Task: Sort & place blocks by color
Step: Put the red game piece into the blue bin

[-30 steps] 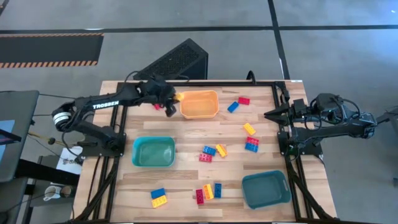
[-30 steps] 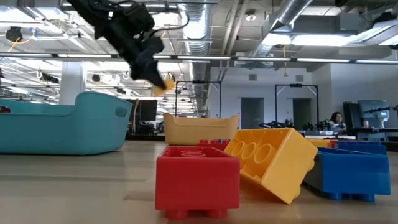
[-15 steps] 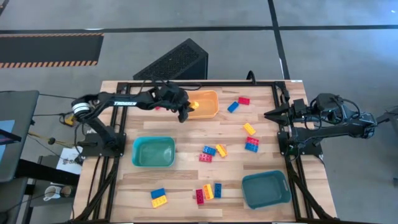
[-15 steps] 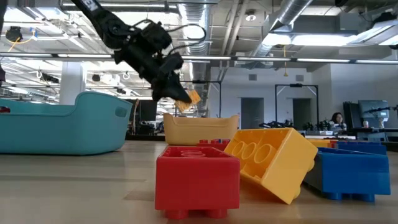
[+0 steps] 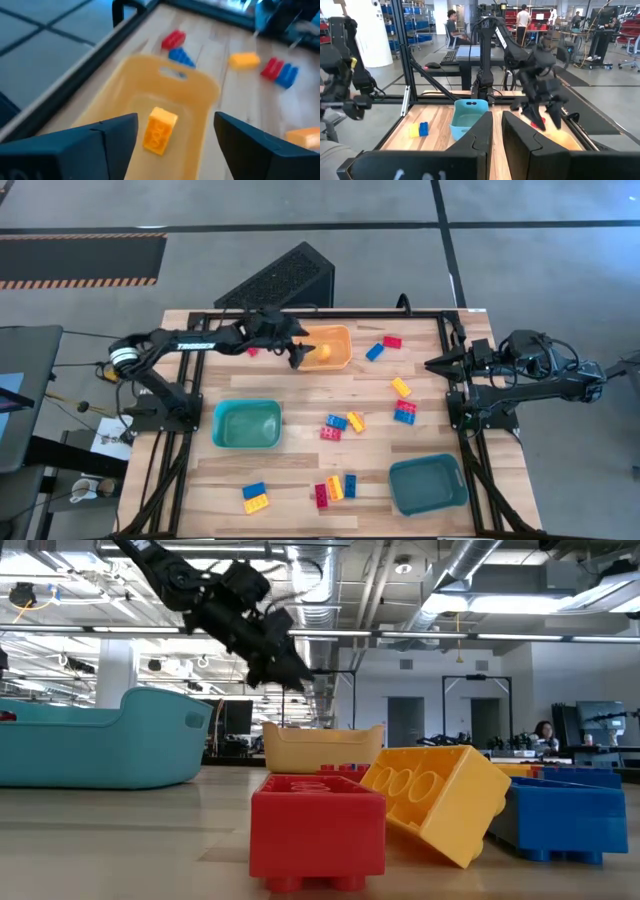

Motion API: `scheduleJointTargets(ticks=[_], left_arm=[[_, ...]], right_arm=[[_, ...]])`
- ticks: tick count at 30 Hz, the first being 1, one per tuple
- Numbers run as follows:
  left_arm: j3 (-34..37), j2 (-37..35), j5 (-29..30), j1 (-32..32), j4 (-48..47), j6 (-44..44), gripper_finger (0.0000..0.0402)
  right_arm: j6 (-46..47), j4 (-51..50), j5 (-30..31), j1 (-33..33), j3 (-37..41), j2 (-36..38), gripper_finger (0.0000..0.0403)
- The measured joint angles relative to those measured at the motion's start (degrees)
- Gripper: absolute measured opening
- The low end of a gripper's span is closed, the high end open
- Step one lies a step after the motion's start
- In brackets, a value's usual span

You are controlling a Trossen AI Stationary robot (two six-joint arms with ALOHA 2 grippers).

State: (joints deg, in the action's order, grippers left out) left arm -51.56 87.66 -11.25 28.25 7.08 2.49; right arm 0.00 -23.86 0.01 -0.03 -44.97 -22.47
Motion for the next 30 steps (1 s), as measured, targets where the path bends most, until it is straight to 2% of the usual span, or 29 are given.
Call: scheduleJointTargets(ticks=[3,7,12,18,24,30], left_arm=[[1.4,-5.8,-2.6,-0.6,0.0,-0.5,0.0247],[6.2,-16.3,-2.0,-2.6,2.4,-0.3,0.0230],[17.8,-30.4,-1.5,-7.3,9.9,2.4,0.0206],[31.3,-42.9,0.9,-13.4,16.0,5.8,0.0185],[37.2,-49.7,6.6,-16.5,18.2,5.9,0.0172],[37.6,-50.5,9.5,-16.6,18.6,4.8,0.0169]], right_arm=[[0.0,-0.1,0.0,0.0,0.0,0.0,0.0067],[0.0,-0.2,0.0,0.0,0.0,0.0,0.0067],[0.0,-0.2,0.0,0.0,0.0,0.0,0.0067],[0.0,-0.2,0.0,0.0,0.0,0.0,0.0067],[0.0,-0.2,0.0,0.0,0.0,0.0,0.0067],[0.0,-0.2,0.0,0.0,0.0,0.0,0.0067]])
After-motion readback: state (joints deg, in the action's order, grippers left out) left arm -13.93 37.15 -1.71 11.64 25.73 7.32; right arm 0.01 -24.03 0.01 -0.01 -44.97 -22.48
